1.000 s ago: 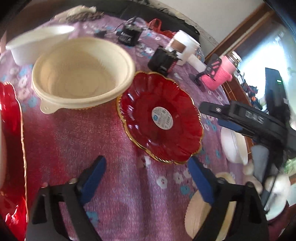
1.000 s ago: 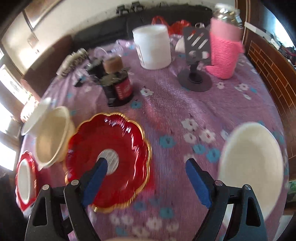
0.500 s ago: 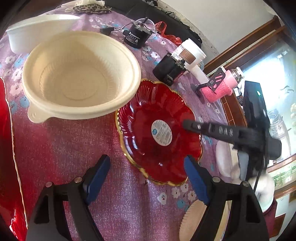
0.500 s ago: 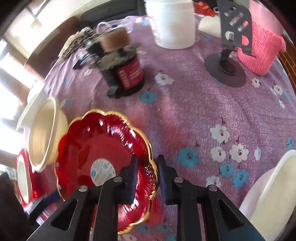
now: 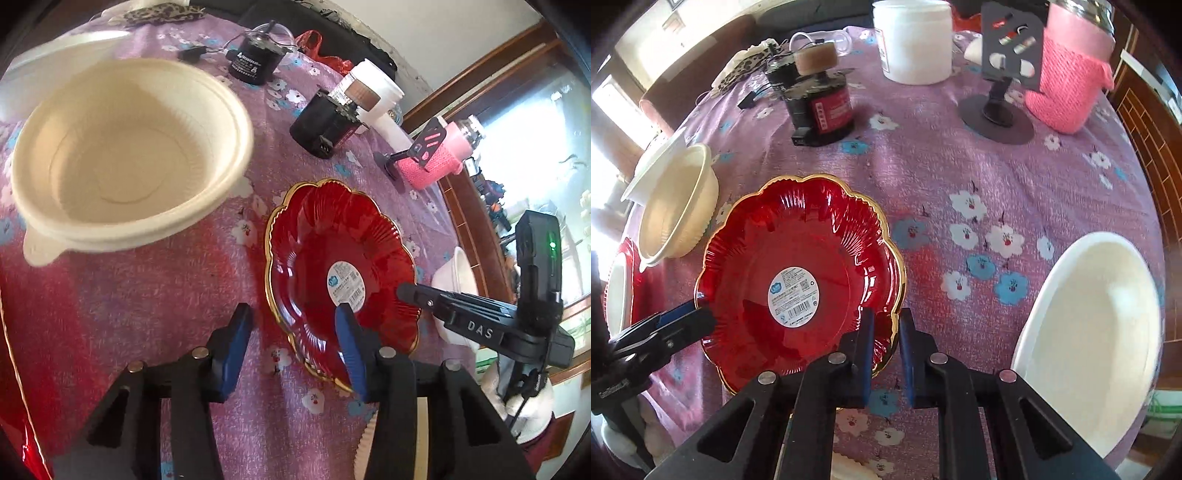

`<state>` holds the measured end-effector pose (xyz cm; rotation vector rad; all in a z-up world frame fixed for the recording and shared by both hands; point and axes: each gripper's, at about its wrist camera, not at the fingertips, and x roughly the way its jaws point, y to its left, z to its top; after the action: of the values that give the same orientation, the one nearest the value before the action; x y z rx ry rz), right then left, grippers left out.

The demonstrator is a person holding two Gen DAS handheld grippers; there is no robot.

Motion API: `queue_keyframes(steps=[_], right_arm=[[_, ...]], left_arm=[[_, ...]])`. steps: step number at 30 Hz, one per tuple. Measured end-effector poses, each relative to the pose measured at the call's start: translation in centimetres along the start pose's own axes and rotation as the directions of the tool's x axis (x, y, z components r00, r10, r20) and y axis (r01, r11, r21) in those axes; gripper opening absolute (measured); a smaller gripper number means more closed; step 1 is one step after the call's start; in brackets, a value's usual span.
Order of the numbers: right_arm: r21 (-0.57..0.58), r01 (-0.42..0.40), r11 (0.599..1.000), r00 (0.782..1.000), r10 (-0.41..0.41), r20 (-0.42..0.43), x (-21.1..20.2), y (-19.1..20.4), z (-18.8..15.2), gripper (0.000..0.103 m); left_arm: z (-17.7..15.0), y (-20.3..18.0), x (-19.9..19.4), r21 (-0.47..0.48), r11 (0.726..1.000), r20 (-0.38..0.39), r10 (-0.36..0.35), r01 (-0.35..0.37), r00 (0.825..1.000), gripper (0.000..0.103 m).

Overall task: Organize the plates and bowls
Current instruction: 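Lift the red plate, stack it on the other red plate, open right tool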

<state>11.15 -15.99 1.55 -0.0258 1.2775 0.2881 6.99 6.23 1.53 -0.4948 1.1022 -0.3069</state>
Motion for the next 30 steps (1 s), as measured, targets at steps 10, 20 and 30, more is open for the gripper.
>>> queue_keyframes(steps=[10,20,30], right_arm=[[0.046,-0.017,0.999,0.999,0.015,0.033,0.7,-0.2,0.6,0.014],[0.092,-0.073,0.993,0.982,0.055,0.178,-3.8,1.1,0.2,0.014],[0.038,-0.136,0.990,0.946,0.118,0.300,-9.4,8.5,-1.4,0.015]], left_arm=[[1.7,-2.0,2.0,0.062,0.992,0.022,0.104,-0.105,0.994,0.043],[0.7,-2.7,-2.1,0.064,0.996,0.097,0.058,-0.064,0.994,0.041],[-1.3,0.1,-12.1,0.024,0.999,0.260,0.027,-0.035,0.965,0.042]])
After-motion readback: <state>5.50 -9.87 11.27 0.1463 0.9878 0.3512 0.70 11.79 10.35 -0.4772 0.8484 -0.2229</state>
